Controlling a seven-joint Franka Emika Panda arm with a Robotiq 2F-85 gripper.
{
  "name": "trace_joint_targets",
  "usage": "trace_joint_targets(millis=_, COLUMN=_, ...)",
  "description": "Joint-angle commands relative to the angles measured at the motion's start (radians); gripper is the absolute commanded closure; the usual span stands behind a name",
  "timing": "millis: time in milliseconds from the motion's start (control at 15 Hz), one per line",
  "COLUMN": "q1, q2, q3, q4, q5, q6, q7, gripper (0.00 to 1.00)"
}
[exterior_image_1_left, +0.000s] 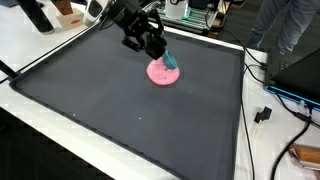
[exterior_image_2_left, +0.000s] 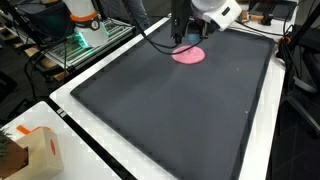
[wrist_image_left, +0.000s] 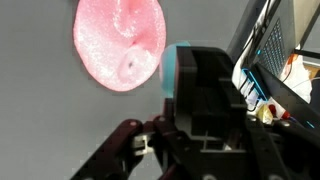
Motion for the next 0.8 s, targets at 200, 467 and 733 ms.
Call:
trace_joint_targets(millis=200, q1=-0.015, q2=0.005, q3=-0.002, q4=-0.007, q5=0.044, q6=-0.031, q7=-0.041, gripper=0.75)
trace_joint_targets(millis=467, q1=-0.011, q2=-0.005, q3=-0.005, q4=-0.009, q5=0.033, q6=-0.035, q7=-0.027, gripper=0.75)
trace_joint_targets(millis=733, q1=-0.004, q2=-0.025, q3=-0.008, q4=-0.012, q5=0.017, q6=-0.045, q7=-0.013, gripper=0.75)
